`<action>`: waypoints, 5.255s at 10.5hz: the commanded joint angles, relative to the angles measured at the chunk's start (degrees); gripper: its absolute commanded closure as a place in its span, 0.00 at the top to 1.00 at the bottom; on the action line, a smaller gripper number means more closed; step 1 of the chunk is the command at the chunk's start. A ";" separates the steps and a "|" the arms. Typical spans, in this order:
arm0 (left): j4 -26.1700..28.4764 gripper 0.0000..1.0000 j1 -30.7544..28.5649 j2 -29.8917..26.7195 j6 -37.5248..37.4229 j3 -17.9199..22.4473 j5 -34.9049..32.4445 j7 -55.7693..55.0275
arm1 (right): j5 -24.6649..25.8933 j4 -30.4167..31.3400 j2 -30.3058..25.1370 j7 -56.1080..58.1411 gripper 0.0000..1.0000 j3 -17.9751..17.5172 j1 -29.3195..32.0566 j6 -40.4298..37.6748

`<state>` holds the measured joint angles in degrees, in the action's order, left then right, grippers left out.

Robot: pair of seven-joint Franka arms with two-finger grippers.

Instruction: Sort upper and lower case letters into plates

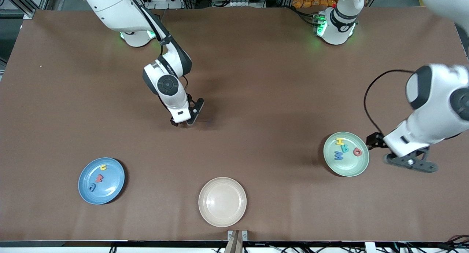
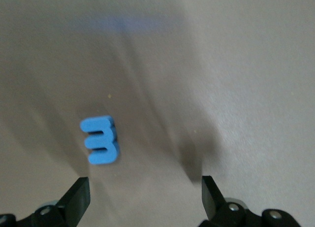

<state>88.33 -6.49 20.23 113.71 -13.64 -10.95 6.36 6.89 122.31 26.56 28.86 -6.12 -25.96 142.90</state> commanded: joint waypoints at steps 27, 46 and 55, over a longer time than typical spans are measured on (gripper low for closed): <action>-3.07 1.00 5.88 -17.77 -21.07 11.10 10.95 -0.56 | 3.04 -0.13 -0.89 0.32 0.00 0.14 0.72 7.57; -3.07 1.00 3.41 -18.65 -24.59 11.54 11.13 -3.20 | 2.86 -31.42 12.99 -8.02 0.99 11.13 24.55 4.49; -2.81 1.00 5.00 -17.15 -24.24 9.52 10.95 -2.67 | -5.83 -27.13 3.52 -8.12 1.00 10.24 27.90 -14.91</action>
<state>85.73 -1.30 3.24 89.95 -3.71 -0.70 3.74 3.14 92.59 34.57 21.08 5.35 0.82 131.98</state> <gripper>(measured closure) 0.000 0.000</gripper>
